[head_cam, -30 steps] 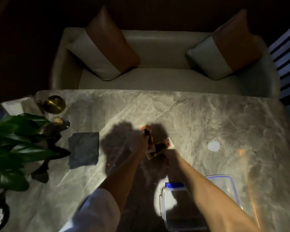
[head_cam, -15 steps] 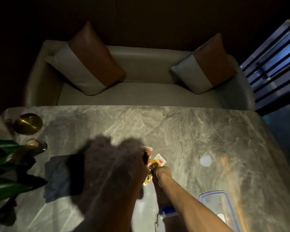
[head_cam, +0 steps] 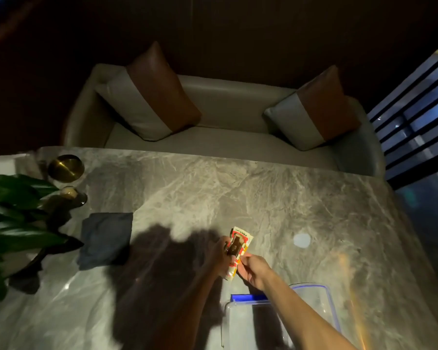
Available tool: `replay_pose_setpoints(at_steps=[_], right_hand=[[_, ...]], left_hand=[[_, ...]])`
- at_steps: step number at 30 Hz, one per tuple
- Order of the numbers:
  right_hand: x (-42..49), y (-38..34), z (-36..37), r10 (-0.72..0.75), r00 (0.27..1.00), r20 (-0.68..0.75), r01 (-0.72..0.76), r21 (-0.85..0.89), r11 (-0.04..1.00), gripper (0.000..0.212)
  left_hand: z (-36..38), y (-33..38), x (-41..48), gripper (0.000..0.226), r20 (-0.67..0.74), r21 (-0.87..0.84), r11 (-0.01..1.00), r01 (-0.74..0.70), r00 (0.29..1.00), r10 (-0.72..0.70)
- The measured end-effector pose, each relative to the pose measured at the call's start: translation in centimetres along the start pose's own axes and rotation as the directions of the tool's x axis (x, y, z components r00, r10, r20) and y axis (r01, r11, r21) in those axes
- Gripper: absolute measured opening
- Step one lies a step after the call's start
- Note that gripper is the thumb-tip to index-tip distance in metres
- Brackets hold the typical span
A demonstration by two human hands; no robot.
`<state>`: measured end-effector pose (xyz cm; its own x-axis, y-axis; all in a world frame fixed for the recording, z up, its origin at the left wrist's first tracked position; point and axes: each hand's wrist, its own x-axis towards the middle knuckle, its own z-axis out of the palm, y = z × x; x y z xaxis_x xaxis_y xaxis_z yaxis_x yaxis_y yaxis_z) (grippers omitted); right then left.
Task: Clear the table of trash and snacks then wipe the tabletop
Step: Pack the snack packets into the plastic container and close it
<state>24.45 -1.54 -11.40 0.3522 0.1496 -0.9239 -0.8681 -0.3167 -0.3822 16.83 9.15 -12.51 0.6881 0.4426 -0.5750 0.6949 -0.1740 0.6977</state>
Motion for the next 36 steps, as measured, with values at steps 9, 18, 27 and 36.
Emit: replay_pose_setpoints(at_steps=[9, 18, 27, 36], right_hand=[[-9.4, -2.1, -9.2, -0.109, 0.827, 0.552, 0.107, 0.036, 0.994, 0.03], [-13.3, -1.6, -14.7, -0.278, 0.773, 0.57, 0.35, -0.017, 0.937, 0.048], [-13.7, 1.6, -18.7, -0.466, 0.798, 0.382, 0.468, 0.095, 0.879, 0.025], [-11.5, 8.4, -19.1, -0.389, 0.913, 0.125, 0.407, -0.183, 0.895, 0.014]], left_hand=[[-0.5, 6.3, -8.4, 0.067, 0.16, -0.198, 0.965, -0.173, 0.965, 0.206], [0.5, 11.0, -16.3, 0.061, 0.266, -0.074, 0.982, -0.175, 0.945, 0.189], [2.5, 8.3, -17.6, 0.052, 0.092, -0.432, 0.901, -0.042, 0.992, 0.09], [8.1, 2.7, -18.2, 0.025, -0.17, -0.509, 0.849, 0.141, 0.95, -0.26]])
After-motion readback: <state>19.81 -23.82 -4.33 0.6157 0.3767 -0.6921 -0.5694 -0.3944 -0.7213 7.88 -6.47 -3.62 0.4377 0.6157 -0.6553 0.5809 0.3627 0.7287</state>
